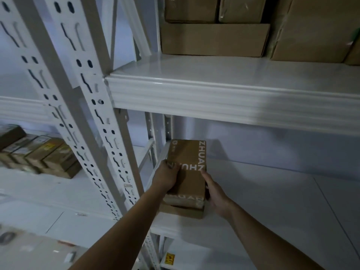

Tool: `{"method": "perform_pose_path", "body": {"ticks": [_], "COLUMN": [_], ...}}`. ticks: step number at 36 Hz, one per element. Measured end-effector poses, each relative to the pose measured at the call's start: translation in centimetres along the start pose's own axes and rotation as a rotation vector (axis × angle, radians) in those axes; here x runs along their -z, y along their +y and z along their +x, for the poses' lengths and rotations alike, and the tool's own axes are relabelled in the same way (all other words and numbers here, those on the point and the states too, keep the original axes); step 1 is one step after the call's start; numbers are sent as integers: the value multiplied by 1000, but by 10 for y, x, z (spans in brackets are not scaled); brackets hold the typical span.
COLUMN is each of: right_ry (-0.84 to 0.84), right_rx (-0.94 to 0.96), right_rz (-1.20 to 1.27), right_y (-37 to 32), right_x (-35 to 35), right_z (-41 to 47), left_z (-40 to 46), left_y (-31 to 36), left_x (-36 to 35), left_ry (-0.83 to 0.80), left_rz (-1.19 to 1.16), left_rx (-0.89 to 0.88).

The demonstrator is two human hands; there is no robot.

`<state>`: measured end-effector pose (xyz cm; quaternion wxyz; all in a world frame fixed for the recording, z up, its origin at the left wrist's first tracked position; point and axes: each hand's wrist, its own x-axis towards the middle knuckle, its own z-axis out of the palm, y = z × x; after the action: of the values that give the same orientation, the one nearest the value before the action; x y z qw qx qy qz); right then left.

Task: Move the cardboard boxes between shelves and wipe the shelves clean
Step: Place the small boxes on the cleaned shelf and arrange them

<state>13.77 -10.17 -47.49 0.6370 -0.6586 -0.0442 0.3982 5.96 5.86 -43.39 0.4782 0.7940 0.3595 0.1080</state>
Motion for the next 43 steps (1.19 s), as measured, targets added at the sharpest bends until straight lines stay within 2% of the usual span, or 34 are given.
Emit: {"method": "perform_pose_path", "body": {"ticks": [8, 15, 19, 24, 28, 34, 38, 43], "right_ry": [84, 166, 223, 239, 166, -33, -149, -283], "right_rx": [-12, 25, 114, 345, 499, 571, 604, 633], "right_rz": [-20, -137, -327, -662, -985, -1380, -1524, -1551], "right_y": [8, 4, -12, -48, -62, -62, -51, -24], "right_x": [-8, -6, -4, 1, 12, 24, 15, -9], "right_z": [11, 12, -1, -43, -85, -130, -161, -187], "left_z": [10, 14, 8, -13, -49, -124, -172, -238], "left_y": [-2, 1, 3, 15, 30, 29, 15, -9], "left_x": [-2, 0, 3, 16, 32, 51, 62, 79], "left_ry": [-22, -68, 4, 58, 6, -49, -47, -12], "left_rz": [74, 100, 251, 476, 585, 731, 785, 823], "left_rx": [-7, 11, -68, -257, -356, -469, -449, -374]}}
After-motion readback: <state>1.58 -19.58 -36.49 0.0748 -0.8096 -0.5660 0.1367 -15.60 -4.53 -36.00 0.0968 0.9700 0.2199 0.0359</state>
